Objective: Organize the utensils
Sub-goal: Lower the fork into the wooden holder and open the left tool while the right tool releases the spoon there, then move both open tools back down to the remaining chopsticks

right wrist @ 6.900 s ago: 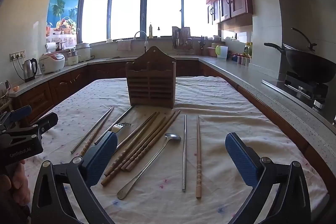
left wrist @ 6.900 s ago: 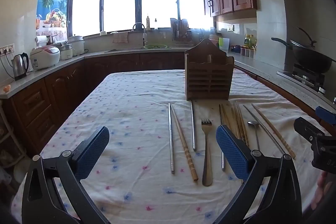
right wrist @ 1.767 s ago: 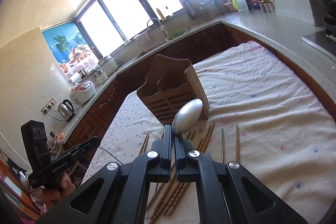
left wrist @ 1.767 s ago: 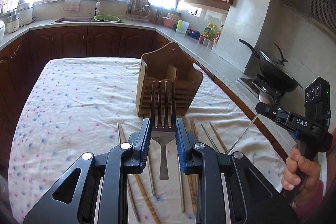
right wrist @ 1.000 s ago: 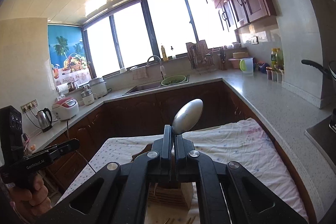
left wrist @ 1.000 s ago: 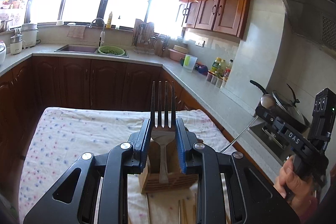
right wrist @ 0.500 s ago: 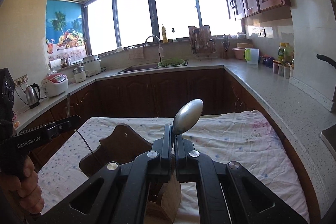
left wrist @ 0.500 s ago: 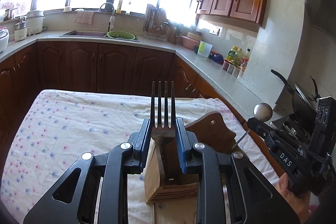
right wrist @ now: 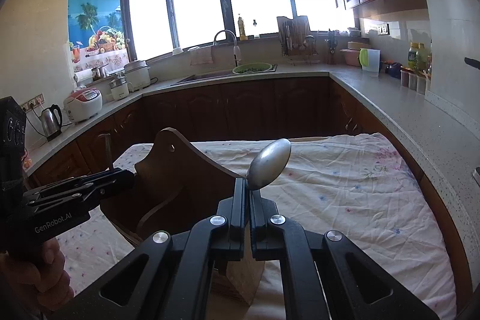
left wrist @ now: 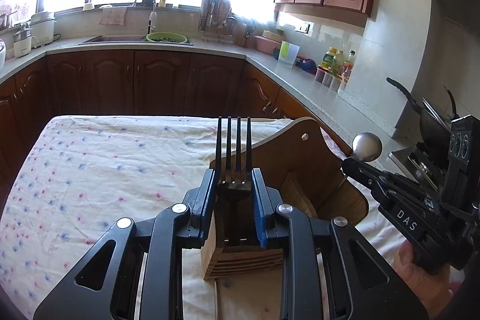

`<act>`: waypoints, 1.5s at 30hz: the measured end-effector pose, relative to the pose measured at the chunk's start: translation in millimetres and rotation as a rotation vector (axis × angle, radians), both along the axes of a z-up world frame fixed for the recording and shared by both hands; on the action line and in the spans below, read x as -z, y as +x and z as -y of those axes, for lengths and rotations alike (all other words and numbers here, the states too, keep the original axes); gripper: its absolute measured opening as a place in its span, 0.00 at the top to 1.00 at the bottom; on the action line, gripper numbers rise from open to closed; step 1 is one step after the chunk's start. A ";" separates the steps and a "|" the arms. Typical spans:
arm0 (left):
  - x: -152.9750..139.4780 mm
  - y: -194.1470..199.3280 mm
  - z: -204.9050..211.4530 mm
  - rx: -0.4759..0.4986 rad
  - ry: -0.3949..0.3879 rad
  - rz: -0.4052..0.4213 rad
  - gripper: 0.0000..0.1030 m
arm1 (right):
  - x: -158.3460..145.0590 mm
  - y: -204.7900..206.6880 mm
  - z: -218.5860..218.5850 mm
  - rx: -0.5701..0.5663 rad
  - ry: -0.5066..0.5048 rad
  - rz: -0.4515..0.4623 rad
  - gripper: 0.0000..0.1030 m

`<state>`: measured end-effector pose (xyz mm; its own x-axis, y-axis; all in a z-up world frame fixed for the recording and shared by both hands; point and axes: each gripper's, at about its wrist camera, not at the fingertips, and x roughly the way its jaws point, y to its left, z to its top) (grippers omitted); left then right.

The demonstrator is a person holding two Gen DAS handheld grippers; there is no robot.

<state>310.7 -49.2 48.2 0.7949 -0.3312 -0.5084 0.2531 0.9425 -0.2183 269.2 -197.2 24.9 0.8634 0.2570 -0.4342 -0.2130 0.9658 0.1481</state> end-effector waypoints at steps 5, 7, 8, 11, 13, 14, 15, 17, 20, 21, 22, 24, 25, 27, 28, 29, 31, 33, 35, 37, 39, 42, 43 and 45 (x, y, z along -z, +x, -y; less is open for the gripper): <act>-1.2 -0.1 1.9 -0.006 0.012 -0.005 0.79 | -1.2 1.9 0.9 0.003 0.009 -0.005 0.97; -2.3 -0.5 0.1 -0.004 0.003 -0.013 0.79 | -1.2 1.7 2.6 0.006 0.019 -0.008 0.94; -2.7 -1.3 -0.9 -0.001 -0.003 -0.016 0.79 | -1.9 0.8 2.8 0.009 0.024 -0.007 0.93; -5.6 -6.2 -5.1 -0.010 -0.014 -0.016 0.75 | -4.6 -2.0 8.5 0.025 0.036 -0.006 0.86; -7.3 -10.1 -9.7 -0.021 -0.021 -0.011 0.64 | -6.8 -5.3 14.7 0.032 0.059 -0.002 0.64; -8.2 -12.4 -11.7 -0.026 -0.023 -0.009 0.62 | -8.1 -7.2 18.2 0.035 0.075 0.003 0.54; -9.1 -14.8 -13.8 -0.031 -0.025 -0.009 0.58 | -9.3 -9.4 21.8 0.040 0.088 0.007 0.52; -10.5 -20.3 -19.4 -0.038 -0.033 -0.009 0.52 | -11.1 -13.4 28.3 0.055 0.110 0.007 0.52; -11.8 -31.6 -28.3 -0.053 -0.036 0.000 0.44 | -11.7 -22.0 38.5 0.075 0.154 0.004 0.48; -11.6 -35.9 -31.4 -0.059 -0.037 0.002 0.41 | -11.9 -25.8 41.9 0.082 0.165 0.005 0.47; -11.3 -40.3 -34.4 -0.060 -0.042 0.003 0.39 | -12.1 -29.8 45.0 0.089 0.176 0.006 0.43; -9.9 -49.9 -41.0 -0.067 -0.051 0.005 0.34 | -12.3 -40.3 50.8 0.100 0.200 0.017 0.31; -9.3 -54.4 -43.8 -0.071 -0.054 0.005 0.34 | -12.3 -46.2 53.3 0.107 0.207 0.026 0.25; -7.3 -63.4 -49.7 -0.069 -0.063 0.004 0.34 | -12.6 -57.5 56.8 0.116 0.220 0.039 0.20; -6.9 -67.5 -51.9 -0.068 -0.070 0.000 0.34 | -12.9 -62.3 57.7 0.119 0.226 0.041 0.19; -7.4 -71.4 -53.5 -0.065 -0.078 -0.001 0.34 | -12.5 -67.3 58.8 0.123 0.232 0.041 0.19; -7.2 -80.9 -57.2 -0.060 -0.088 0.000 0.32 | -12.0 -76.1 61.1 0.123 0.241 0.042 0.19; -6.8 -89.7 -60.5 -0.065 -0.086 0.005 0.29 | -11.6 -84.6 62.4 0.126 0.251 0.036 0.19; -3.7 -98.2 -64.3 -0.066 -0.084 0.002 0.29 | -9.9 -95.2 62.5 0.127 0.257 0.037 0.19; 0.2 -105.1 -69.0 -0.073 -0.082 -0.006 0.29 | -8.4 -104.3 62.9 0.134 0.251 0.038 0.19; 5.3 -111.2 -74.4 -0.084 -0.083 -0.016 0.29 | -6.1 -112.4 62.8 0.140 0.249 0.032 0.19; 14.3 -120.4 -83.4 -0.100 -0.089 -0.038 0.29 | -0.1 -123.7 64.2 0.148 0.254 0.009 0.19; 16.8 -123.5 -85.8 -0.107 -0.089 -0.045 0.29 | 1.5 -127.8 64.3 0.150 0.256 0.004 0.19; 22.1 -128.7 -89.6 -0.118 -0.086 -0.058 0.29 | 4.4 -136.8 63.3 0.153 0.254 0.000 0.19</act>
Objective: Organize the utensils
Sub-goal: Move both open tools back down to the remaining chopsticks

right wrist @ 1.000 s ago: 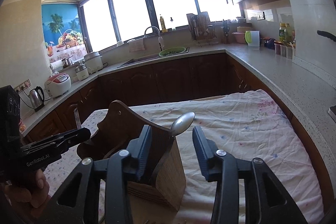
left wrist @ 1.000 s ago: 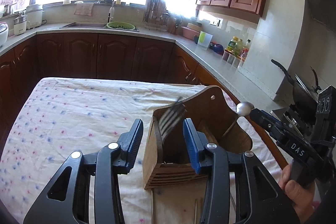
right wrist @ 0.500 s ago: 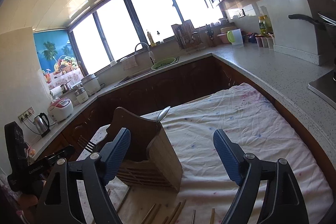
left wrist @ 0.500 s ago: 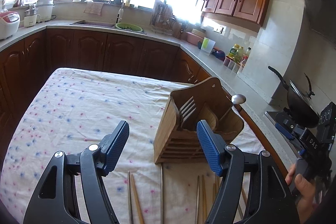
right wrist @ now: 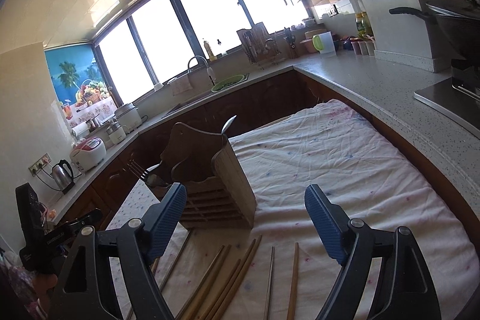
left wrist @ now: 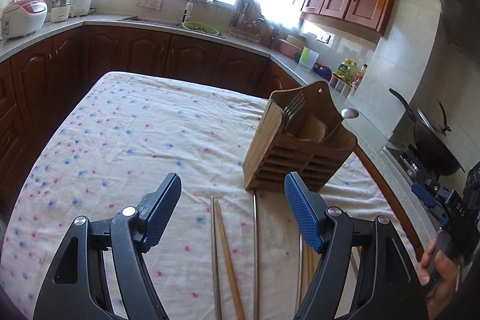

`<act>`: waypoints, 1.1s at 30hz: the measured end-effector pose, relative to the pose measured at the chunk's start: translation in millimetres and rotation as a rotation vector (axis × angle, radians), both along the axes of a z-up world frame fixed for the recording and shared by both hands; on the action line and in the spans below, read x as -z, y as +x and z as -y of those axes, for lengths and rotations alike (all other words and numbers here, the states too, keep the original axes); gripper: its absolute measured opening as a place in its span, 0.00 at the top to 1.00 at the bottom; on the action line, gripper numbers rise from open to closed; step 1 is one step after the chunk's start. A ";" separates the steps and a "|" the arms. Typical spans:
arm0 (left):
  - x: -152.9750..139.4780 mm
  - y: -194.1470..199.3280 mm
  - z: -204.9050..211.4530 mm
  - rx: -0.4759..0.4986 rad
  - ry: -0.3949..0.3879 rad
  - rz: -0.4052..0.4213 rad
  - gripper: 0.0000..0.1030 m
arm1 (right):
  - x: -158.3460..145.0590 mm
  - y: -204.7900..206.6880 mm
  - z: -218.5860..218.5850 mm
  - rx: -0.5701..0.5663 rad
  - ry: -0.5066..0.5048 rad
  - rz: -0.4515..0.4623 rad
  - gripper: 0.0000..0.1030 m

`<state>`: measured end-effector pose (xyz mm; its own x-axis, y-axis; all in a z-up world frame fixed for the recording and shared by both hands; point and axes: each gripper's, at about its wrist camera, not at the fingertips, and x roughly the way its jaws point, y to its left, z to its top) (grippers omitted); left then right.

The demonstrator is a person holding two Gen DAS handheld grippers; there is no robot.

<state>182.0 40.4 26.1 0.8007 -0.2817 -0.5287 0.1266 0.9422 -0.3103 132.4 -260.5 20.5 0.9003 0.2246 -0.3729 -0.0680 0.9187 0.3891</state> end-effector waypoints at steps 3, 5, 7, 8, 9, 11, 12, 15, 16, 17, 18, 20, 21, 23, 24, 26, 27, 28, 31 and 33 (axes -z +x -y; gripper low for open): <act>8.8 -6.4 -4.8 -0.010 0.009 -0.021 0.29 | 4.1 -13.1 -4.8 0.007 -0.022 -0.008 0.19; 15.0 -9.3 -5.3 -0.018 0.027 -0.039 0.29 | 7.3 -20.0 -9.3 0.006 -0.037 -0.017 0.19; 21.2 -11.5 -4.4 -0.020 0.044 -0.054 0.29 | 11.5 -26.5 -14.0 0.008 -0.058 -0.025 0.19; 24.2 -12.7 -4.1 -0.019 0.049 -0.061 0.29 | 13.8 -28.9 -16.0 0.009 -0.067 -0.030 0.19; 27.2 -13.4 -4.6 -0.018 0.053 -0.069 0.29 | 17.0 -32.2 -18.3 0.010 -0.076 -0.035 0.19; 31.6 -14.2 -4.0 -0.018 0.062 -0.083 0.29 | 22.4 -35.7 -19.9 0.010 -0.088 -0.047 0.19; 33.5 -14.7 -3.6 -0.018 0.065 -0.088 0.29 | 25.5 -37.5 -20.6 0.011 -0.093 -0.054 0.19; 37.4 -15.6 -0.9 -0.010 0.069 -0.100 0.29 | 33.6 -39.7 -20.4 0.012 -0.098 -0.078 0.19; 38.1 -15.5 1.0 -0.005 0.074 -0.104 0.29 | 35.3 -39.5 -20.1 0.013 -0.099 -0.084 0.19; 38.7 -15.3 3.2 0.000 0.080 -0.106 0.29 | 37.2 -39.3 -20.4 0.014 -0.102 -0.091 0.19; 39.2 -15.0 5.4 0.005 0.085 -0.108 0.29 | 39.0 -38.4 -20.6 0.013 -0.104 -0.098 0.19; 40.1 -13.9 9.3 0.017 0.089 -0.115 0.29 | 43.3 -36.9 -20.8 0.014 -0.106 -0.114 0.19; 40.6 -12.6 11.3 0.024 0.090 -0.120 0.29 | 45.1 -36.1 -20.9 0.014 -0.108 -0.122 0.20; 42.1 -9.8 16.2 0.038 0.094 -0.130 0.29 | 48.8 -33.2 -22.4 0.012 -0.118 -0.139 0.20; 42.6 -8.2 19.2 0.045 0.098 -0.133 0.29 | 50.8 -31.7 -23.4 0.010 -0.125 -0.148 0.20; 44.6 -4.0 26.3 0.059 0.111 -0.143 0.29 | 54.5 -28.5 -24.7 0.006 -0.133 -0.163 0.27; 45.8 -1.0 30.7 0.068 0.119 -0.150 0.30 | 56.1 -26.4 -25.4 0.001 -0.136 -0.171 0.29; 47.2 2.7 35.4 0.077 0.129 -0.160 0.33 | 57.4 -24.2 -25.9 -0.005 -0.137 -0.181 0.35; 53.6 17.2 50.0 0.104 0.159 -0.199 0.48 | 61.9 -14.7 -27.7 -0.024 -0.137 -0.214 0.49; 58.6 28.0 60.3 0.124 0.179 -0.225 0.58 | 65.9 -7.3 -29.1 -0.037 -0.140 -0.239 0.56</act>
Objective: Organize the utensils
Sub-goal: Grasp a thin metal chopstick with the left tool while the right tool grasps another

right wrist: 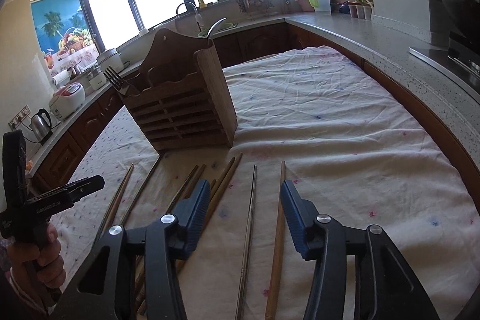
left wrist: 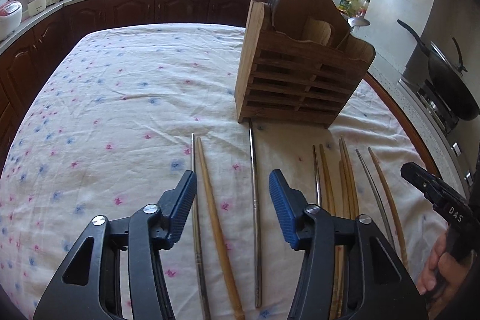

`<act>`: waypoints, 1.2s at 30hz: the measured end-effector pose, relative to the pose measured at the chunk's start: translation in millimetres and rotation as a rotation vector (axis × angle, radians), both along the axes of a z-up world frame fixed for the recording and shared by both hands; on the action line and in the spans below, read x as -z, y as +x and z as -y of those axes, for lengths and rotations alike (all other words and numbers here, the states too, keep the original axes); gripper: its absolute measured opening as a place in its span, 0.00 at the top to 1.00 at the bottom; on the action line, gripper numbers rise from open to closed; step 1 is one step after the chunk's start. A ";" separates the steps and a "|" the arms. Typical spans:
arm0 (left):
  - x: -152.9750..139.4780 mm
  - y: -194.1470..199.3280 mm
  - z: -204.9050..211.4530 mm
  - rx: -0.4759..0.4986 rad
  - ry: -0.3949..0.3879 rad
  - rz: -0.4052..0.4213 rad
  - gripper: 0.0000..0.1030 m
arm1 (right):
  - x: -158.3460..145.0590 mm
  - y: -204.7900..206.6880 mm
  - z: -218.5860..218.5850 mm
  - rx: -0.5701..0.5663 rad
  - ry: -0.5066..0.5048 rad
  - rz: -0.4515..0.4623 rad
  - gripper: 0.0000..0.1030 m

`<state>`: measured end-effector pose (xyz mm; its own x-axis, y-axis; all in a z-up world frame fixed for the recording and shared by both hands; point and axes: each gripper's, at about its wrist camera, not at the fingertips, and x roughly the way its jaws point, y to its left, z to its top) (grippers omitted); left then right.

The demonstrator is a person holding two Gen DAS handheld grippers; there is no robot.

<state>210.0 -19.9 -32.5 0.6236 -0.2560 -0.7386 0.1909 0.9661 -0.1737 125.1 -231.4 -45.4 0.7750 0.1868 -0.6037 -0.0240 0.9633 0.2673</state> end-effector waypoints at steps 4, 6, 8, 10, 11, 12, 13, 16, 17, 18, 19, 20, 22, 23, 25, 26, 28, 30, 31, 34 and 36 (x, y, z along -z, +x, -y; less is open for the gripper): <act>11.7 18.6 21.1 0.046 0.051 -0.046 0.75 | 11.1 18.1 -4.6 -0.022 -0.010 -0.053 0.68; 19.7 25.2 30.8 0.067 0.078 -0.074 0.80 | 17.9 28.9 -7.0 -0.032 -0.015 -0.091 0.74; 28.4 28.4 38.0 0.088 0.102 -0.106 0.86 | 24.7 38.7 -9.8 -0.041 -0.027 -0.128 0.80; 29.7 24.6 41.2 0.101 0.132 -0.094 0.92 | 31.4 46.1 -13.1 -0.045 -0.051 -0.156 0.82; 29.6 21.7 41.2 0.110 0.133 -0.098 0.94 | 35.1 49.3 -14.6 -0.047 -0.064 -0.176 0.85; 29.7 18.2 40.0 0.120 0.120 -0.104 0.94 | 38.5 51.4 -15.5 -0.051 -0.069 -0.192 0.89; 30.0 13.5 38.1 0.127 0.108 -0.106 0.94 | 40.5 51.7 -16.1 -0.055 -0.074 -0.204 0.95; 29.8 -6.7 35.0 0.152 0.097 -0.111 0.94 | 39.5 45.4 -18.3 -0.074 -0.083 -0.202 0.95; 29.4 -13.7 34.7 0.164 0.090 -0.120 0.94 | 39.9 42.6 -19.3 -0.083 -0.079 -0.204 0.95; 28.8 -19.6 34.2 0.170 0.087 -0.128 0.94 | 39.7 39.0 -20.5 -0.093 -0.078 -0.203 0.95; 27.6 -22.7 34.3 0.171 0.088 -0.132 0.94 | 39.4 34.9 -21.4 -0.101 -0.076 -0.205 0.95; 26.4 -23.1 34.6 0.171 0.089 -0.135 0.94 | 39.1 30.9 -21.7 -0.109 -0.070 -0.205 0.95; 22.0 -17.9 37.7 0.166 0.103 -0.120 0.92 | 38.2 27.8 -21.0 -0.113 -0.046 -0.209 0.94; 19.5 -11.8 40.4 0.159 0.114 -0.115 0.91 | 38.3 29.0 -19.8 -0.112 -0.042 -0.210 0.91; 15.4 1.1 46.3 0.158 0.118 -0.109 0.79 | 37.7 34.2 -18.4 -0.104 -0.049 -0.210 0.90; 14.9 7.4 50.4 0.159 0.127 -0.107 0.76 | 37.5 36.8 -17.0 -0.100 -0.041 -0.211 0.90; 16.0 20.1 60.0 0.160 0.160 -0.109 0.72 | 37.0 43.0 -17.1 -0.098 -0.039 -0.217 0.90; 22.0 30.5 67.9 0.171 0.186 -0.129 0.72 | 37.8 49.7 -19.8 -0.103 -0.056 -0.226 0.89; 26.7 34.2 71.4 0.179 0.197 -0.144 0.72 | 39.3 53.0 -21.6 -0.110 -0.062 -0.235 0.88; 28.5 31.5 79.4 0.197 0.247 -0.102 0.72 | 39.1 56.8 -27.5 -0.122 -0.089 -0.232 0.88; 28.5 32.2 79.3 0.202 0.233 -0.099 0.74 | 39.3 56.3 -29.1 -0.125 -0.099 -0.230 0.87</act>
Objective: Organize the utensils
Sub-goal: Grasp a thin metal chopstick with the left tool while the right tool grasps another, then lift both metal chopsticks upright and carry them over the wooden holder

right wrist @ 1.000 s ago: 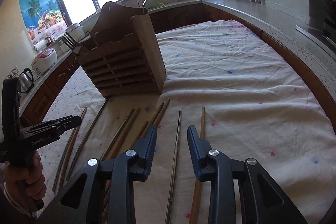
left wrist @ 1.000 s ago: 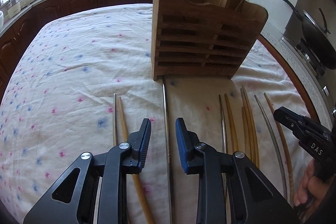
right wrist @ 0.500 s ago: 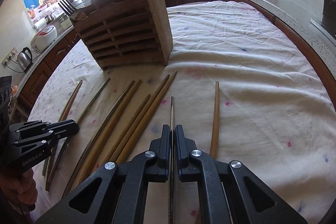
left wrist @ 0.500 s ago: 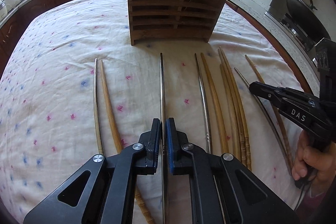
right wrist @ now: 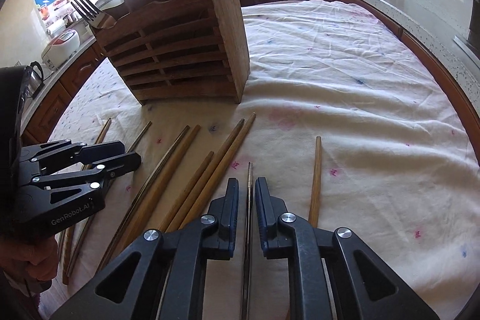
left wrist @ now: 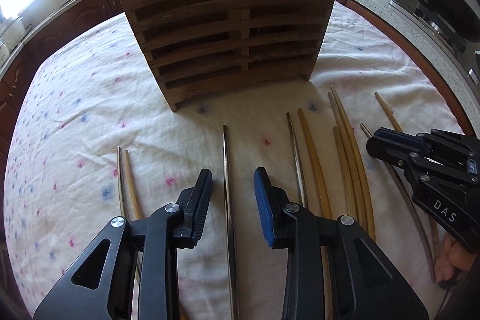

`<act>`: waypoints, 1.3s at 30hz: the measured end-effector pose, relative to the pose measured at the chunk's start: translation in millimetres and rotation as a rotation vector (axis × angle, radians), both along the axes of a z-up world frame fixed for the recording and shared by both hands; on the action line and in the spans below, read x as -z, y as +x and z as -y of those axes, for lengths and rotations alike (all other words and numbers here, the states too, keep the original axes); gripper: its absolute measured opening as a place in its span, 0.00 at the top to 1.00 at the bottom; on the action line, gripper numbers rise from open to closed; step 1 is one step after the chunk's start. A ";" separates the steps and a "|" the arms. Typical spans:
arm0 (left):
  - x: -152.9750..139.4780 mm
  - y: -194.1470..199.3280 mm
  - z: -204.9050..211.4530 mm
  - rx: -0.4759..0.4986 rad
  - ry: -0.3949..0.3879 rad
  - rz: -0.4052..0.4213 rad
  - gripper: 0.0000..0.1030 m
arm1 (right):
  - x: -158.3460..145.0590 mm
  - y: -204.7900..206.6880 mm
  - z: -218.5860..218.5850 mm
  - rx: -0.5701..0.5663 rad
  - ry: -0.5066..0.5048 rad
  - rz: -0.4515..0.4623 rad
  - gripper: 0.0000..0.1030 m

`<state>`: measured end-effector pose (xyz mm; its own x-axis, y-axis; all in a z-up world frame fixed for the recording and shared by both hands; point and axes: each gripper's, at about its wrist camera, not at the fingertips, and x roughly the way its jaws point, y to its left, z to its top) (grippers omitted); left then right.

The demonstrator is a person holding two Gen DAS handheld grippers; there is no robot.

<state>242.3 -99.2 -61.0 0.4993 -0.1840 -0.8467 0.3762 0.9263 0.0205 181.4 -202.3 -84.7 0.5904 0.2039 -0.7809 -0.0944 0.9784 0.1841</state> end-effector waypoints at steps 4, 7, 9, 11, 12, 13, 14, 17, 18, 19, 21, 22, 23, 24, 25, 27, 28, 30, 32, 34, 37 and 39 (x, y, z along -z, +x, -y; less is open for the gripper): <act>0.5 2.5 -2.1 0.001 -0.018 -0.002 0.95 | 1.0 -0.4 -3.0 -0.011 -0.025 0.004 0.87; -0.2 2.9 -5.2 -0.003 -0.066 -0.022 0.96 | 0.7 -0.2 -9.1 -0.022 -0.079 0.010 0.95; -4.3 -2.1 -13.6 -0.010 -0.103 -0.020 0.96 | 0.2 -0.6 -3.8 -0.020 -0.026 0.003 0.96; -12.1 -12.5 -20.6 -0.013 -0.137 -0.003 0.96 | -3.6 -4.8 2.9 -0.009 0.028 0.007 0.96; -17.2 -20.1 -29.1 -0.016 -0.155 0.008 0.96 | -8.4 -9.2 4.4 -0.002 0.037 0.025 0.96; -23.7 -25.8 -33.1 -0.018 -0.175 0.019 0.96 | -14.3 -13.8 6.3 0.002 0.051 0.043 0.96; -29.9 -30.8 -37.9 -0.020 -0.196 0.028 0.96 | -20.9 -18.2 9.4 0.007 0.074 0.058 0.96; -51.3 -45.4 -55.4 -0.029 -0.261 0.059 0.96 | -44.0 -31.6 15.0 0.019 0.124 0.117 0.96; -59.0 -50.8 -60.9 -0.031 -0.281 0.074 0.96 | -52.3 -36.3 15.4 0.019 0.128 0.139 0.96; -66.6 -55.6 -63.7 -0.034 -0.296 0.089 0.96 | -60.4 -41.1 16.0 0.018 0.134 0.160 0.96; -81.1 -64.7 -73.3 -0.039 -0.323 0.117 0.96 | -75.7 -50.2 15.6 0.013 0.142 0.198 0.96; -87.9 -69.0 -77.9 -0.040 -0.338 0.129 0.96 | -83.0 -54.4 15.1 0.013 0.143 0.218 0.96; -93.8 -75.6 -81.9 -0.041 -0.352 0.142 0.96 | -90.1 -58.0 15.5 0.014 0.146 0.235 0.96; -100.3 -78.9 -85.3 -0.042 -0.363 0.155 0.96 | -96.9 -61.1 16.0 0.012 0.153 0.250 0.96; -106.3 -79.1 -83.5 -0.041 -0.371 0.168 0.96 | -103.5 -64.5 16.5 0.011 0.160 0.266 0.96; -118.8 -83.6 -88.1 -0.040 -0.382 0.195 0.96 | -116.5 -69.6 17.5 0.011 0.167 0.299 0.96; -125.4 -85.7 -90.5 -0.040 -0.388 0.207 0.96 | -123.0 -72.0 17.8 0.010 0.169 0.316 0.96; -135.7 -88.9 -94.2 -0.038 -0.403 0.227 0.96 | -135.2 -75.6 18.4 0.007 0.168 0.348 0.96; -143.5 -89.1 -95.8 -0.035 -0.416 0.247 0.96 | -146.8 -77.8 19.1 0.009 0.170 0.381 0.96; -149.3 -86.9 -96.5 -0.037 -0.425 0.263 0.96 | -157.4 -78.9 21.8 0.014 0.170 0.412 0.96; -156.4 -84.0 -97.6 -0.046 -0.437 0.282 0.96 | -170.4 -77.7 26.6 0.026 0.174 0.452 0.96; -161.6 -82.5 -98.8 -0.052 -0.444 0.299 0.96 | -175.3 -74.7 28.2 0.033 0.177 0.468 0.96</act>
<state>159.8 -0.4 100.6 0.7246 -0.4604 -0.5129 0.3672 0.8876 -0.2780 106.6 -230.5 90.6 0.8776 0.2847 -0.3856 -0.1763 0.9398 0.2926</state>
